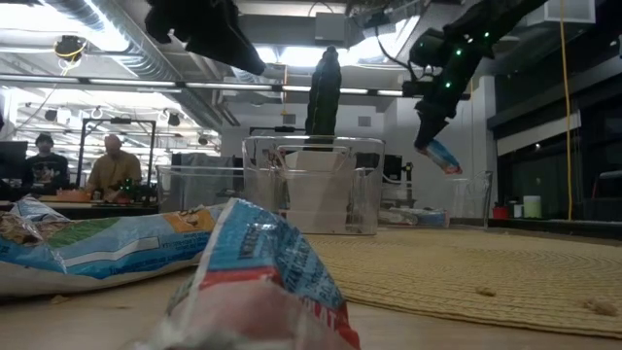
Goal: Pick and place Granola Bars by type
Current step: Put the red green granola bar into the right transparent bin, then put the blue green granola bar into the middle transparent bin
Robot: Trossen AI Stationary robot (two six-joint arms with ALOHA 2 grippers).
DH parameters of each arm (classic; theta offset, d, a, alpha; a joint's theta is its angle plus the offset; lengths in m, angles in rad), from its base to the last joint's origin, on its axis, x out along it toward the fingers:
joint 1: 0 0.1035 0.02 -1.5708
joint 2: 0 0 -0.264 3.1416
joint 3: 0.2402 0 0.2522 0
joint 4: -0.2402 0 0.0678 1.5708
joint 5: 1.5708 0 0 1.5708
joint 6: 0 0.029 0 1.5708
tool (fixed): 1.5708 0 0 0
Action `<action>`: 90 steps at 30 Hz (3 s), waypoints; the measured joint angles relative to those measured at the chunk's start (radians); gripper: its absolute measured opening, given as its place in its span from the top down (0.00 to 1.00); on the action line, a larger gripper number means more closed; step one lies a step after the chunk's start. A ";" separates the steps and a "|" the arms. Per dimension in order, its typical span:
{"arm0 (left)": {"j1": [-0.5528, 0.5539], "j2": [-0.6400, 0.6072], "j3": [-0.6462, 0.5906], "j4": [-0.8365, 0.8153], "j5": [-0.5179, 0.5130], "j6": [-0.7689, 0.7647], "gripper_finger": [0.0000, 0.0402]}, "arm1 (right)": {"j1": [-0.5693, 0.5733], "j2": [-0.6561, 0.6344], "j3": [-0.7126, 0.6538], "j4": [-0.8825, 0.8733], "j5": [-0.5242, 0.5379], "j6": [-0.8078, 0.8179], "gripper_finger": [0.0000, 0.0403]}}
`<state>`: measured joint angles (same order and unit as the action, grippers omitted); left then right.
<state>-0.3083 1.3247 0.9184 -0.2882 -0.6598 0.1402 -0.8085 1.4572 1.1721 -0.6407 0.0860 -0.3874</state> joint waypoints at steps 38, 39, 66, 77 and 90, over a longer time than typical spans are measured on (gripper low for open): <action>0.062 0.000 0.000 -0.006 0.086 -0.035 0.67 | 0.002 0.327 0.000 -0.030 0.002 -0.014 0.89; 0.062 0.000 0.000 -0.008 0.086 -0.038 0.67 | 0.002 0.327 0.000 -0.028 0.002 -0.014 0.89; 0.062 0.000 0.000 -0.027 0.130 -0.052 0.67 | 0.002 0.322 0.000 -0.036 0.108 -0.035 0.59; 0.062 0.000 0.000 -0.028 0.130 -0.052 0.67 | 0.016 0.141 0.000 -0.096 0.119 0.011 0.58; -0.002 -0.033 0.000 -0.103 0.124 -0.133 0.67 | 0.273 -0.201 0.000 -0.214 0.113 0.138 0.58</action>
<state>-0.3107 1.2919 0.9188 -0.3910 -0.5362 0.0074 -0.5359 1.2564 1.1725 -0.8549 0.1990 -0.2491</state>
